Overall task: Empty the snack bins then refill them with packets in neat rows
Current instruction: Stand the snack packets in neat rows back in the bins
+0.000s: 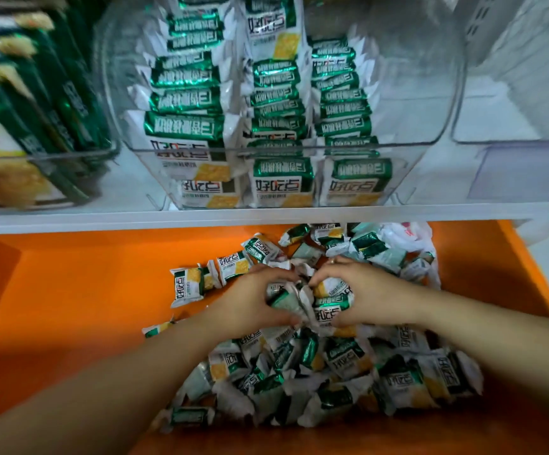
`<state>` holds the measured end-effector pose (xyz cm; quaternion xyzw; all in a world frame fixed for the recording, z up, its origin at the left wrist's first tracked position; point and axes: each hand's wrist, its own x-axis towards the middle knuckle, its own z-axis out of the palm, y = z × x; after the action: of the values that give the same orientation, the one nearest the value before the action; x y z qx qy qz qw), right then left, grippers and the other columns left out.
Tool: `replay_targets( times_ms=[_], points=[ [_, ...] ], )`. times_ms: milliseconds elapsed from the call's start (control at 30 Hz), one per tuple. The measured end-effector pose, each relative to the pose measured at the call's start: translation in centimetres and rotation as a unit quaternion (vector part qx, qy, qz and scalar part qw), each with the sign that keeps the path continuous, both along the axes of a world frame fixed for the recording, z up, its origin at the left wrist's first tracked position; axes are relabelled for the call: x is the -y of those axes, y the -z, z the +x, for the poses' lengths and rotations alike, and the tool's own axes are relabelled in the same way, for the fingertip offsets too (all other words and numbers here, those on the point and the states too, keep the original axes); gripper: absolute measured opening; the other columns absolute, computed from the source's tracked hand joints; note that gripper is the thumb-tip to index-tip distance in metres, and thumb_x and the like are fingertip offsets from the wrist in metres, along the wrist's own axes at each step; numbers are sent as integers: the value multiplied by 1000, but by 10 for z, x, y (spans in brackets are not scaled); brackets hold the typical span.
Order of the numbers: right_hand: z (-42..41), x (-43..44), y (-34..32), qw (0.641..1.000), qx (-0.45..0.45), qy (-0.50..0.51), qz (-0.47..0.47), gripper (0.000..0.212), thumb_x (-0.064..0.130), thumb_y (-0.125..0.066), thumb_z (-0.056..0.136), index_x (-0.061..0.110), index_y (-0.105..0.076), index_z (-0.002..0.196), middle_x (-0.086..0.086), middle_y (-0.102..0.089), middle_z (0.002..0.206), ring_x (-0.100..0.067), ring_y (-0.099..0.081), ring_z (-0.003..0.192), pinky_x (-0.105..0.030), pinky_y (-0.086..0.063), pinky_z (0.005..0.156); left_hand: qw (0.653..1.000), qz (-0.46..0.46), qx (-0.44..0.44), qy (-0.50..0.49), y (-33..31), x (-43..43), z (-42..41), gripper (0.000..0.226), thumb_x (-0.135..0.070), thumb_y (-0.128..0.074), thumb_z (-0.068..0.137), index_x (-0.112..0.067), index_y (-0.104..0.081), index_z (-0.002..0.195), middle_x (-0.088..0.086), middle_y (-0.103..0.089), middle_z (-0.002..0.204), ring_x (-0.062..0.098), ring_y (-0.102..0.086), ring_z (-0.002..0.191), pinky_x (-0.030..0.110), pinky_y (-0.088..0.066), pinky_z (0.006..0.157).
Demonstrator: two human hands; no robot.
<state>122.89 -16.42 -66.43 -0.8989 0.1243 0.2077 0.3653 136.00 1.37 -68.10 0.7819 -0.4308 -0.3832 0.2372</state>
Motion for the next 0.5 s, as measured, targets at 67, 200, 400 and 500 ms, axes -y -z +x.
replay_targets(
  times_ms=[67, 200, 400, 500],
  points=[
    [-8, -8, -26, 1000, 13, -2, -6, 55, 21, -79, 74, 45, -48, 112, 8, -41, 126, -10, -40, 123, -25, -38, 96, 1000, -18, 19, -7, -24, -7, -10, 66, -40, -79, 74, -37, -49, 132, -13, -39, 123, 4, -36, 118, 20, -30, 97],
    [-30, -26, -83, 999, 38, 4, -34, 54, 21, -77, 75, 43, -48, 115, 4, -36, 134, -13, -34, 129, -24, -33, 93, 997, -57, 56, -17, -82, -22, -30, 62, -39, -79, 73, -41, -49, 127, -15, -40, 121, -1, -39, 108, 14, -30, 88],
    [-74, -43, -171, 989, 118, 5, -86, 53, 30, -76, 75, 54, -45, 110, 14, -26, 144, -6, -21, 140, -21, -28, 92, 984, -123, 125, -1, -170, -42, -64, 63, -44, -78, 73, -46, -46, 127, -17, -40, 124, 1, -41, 110, 13, -31, 89],
    [-84, -44, -211, 975, 200, 12, -92, 53, 29, -78, 72, 55, -48, 106, 20, -32, 141, 5, -29, 132, -18, -32, 93, 968, -171, 184, -6, -214, -43, -73, 65, -46, -76, 73, -47, -45, 129, -20, -39, 123, -5, -37, 108, 7, -31, 88]
  ],
)
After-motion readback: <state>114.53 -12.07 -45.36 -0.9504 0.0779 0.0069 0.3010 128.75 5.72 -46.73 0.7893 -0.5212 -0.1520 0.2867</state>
